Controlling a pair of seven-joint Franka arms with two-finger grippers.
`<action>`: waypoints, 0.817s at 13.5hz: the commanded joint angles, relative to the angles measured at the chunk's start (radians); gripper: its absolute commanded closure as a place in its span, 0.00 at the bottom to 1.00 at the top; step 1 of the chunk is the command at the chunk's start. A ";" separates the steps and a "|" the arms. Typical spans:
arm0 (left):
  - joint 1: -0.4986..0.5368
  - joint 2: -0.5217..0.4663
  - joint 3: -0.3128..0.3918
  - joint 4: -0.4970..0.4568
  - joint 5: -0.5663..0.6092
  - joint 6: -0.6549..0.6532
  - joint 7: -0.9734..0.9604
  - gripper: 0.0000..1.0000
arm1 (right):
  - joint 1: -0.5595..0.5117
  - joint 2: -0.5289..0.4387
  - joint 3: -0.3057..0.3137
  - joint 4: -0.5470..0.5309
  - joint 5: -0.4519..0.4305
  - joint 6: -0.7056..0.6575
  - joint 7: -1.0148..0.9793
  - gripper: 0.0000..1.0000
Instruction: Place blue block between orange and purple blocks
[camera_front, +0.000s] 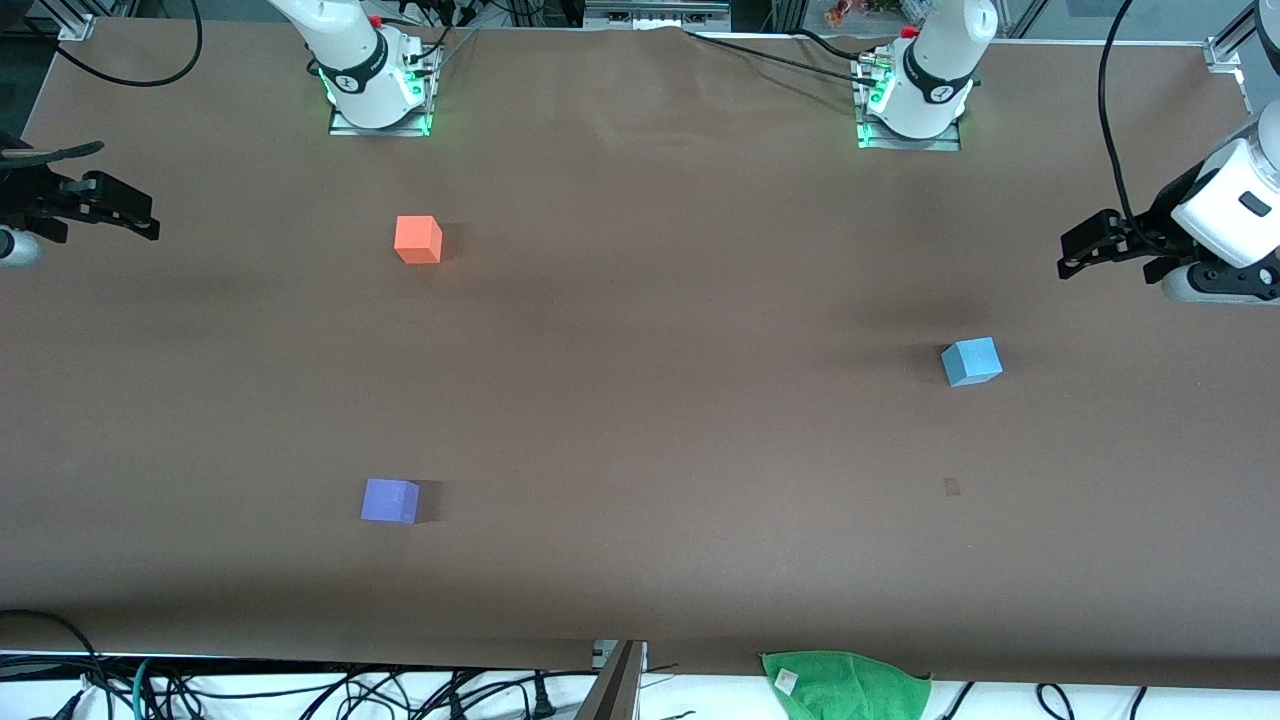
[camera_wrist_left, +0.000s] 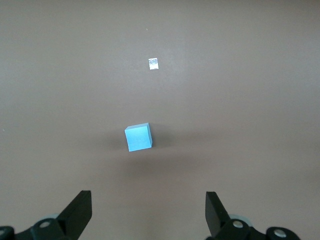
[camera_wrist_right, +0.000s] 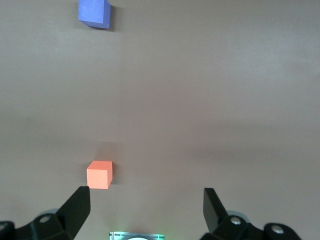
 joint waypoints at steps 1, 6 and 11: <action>0.001 -0.008 0.003 -0.010 -0.012 0.003 -0.006 0.00 | -0.004 0.005 -0.001 0.020 0.019 -0.013 -0.001 0.00; 0.001 -0.001 0.003 -0.010 -0.012 0.003 -0.006 0.00 | -0.004 0.005 -0.001 0.020 0.019 -0.013 -0.001 0.00; 0.003 0.009 0.003 -0.018 -0.013 0.003 -0.006 0.00 | -0.006 0.005 -0.003 0.020 0.019 -0.013 -0.001 0.00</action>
